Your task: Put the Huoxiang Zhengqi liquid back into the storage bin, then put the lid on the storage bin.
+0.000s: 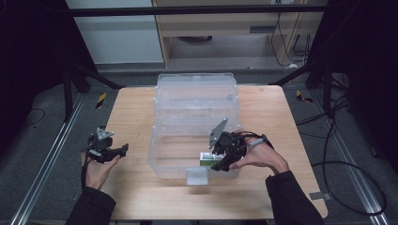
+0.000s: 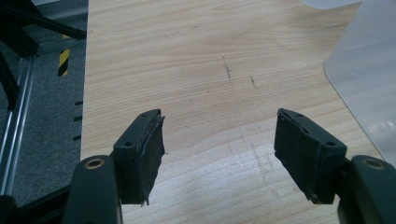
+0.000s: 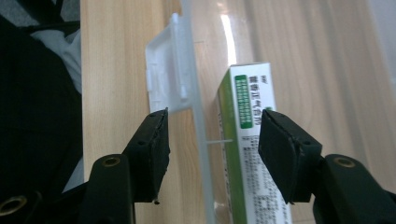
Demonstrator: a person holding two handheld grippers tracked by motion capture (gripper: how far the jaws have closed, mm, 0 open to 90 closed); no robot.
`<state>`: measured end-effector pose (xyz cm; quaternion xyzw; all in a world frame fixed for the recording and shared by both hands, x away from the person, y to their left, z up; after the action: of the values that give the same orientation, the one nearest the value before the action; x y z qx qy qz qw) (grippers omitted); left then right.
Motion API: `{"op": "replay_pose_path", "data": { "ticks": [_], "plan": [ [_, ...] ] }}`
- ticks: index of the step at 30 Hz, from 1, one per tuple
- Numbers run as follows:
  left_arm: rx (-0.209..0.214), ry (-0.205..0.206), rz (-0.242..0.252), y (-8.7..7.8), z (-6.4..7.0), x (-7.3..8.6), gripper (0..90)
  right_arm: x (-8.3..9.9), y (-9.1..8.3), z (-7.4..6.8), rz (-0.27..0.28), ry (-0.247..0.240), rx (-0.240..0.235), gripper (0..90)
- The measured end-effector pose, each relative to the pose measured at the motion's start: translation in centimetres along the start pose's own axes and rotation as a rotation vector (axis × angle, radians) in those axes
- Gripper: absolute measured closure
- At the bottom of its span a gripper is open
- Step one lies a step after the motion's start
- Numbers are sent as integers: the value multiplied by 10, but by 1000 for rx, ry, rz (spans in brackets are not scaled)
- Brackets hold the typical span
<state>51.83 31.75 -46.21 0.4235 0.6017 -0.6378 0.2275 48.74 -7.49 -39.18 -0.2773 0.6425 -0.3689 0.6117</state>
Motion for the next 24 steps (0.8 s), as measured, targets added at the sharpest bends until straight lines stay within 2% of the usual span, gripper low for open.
{"op": "replay_pose_path", "data": {
  "ticks": [4,6,8,9,10,11,12,13,15,24],
  "plan": [
    [2,1,1,0,0,0,320,-3,6,-5,18,3,-18,449],
    [3,0,5,-1,0,-1,320,-6,11,-9,28,-11,-35,461],
    [3,-1,9,-2,0,-2,320,-6,13,-9,28,-14,-36,469],
    [4,-1,9,-2,0,-2,320,-5,17,-10,24,-39,-25,449],
    [3,-1,11,-3,0,-2,320,-5,17,-10,24,-39,-25,449],
    [4,1,14,-3,0,-3,320,-4,20,-10,20,-51,-14,490],
    [4,1,14,-3,0,-3,320,-4,20,-10,20,-51,-14,490],
    [5,0,17,-4,1,-3,320,-4,22,-11,-18,-11,-31,487],
    [7,0,19,-4,1,-4,320,-4,24,-11,-7,-28,-26,488],
    [15,3,29,-6,2,-6,320,0,33,-10,-9,-17,-44,533]
  ]
}}
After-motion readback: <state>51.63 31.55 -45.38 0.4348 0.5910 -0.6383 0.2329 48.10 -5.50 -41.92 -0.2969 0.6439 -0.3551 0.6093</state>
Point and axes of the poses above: each handheld gripper's, and its own axes: y roughly forward along the jaws, x roughly out of its underside, z roughly to its right, the point moved 3 cm from there along y, roughly forward along the jaws, and after that the axes turned 8 degrees about z, right-handed, at the moved point
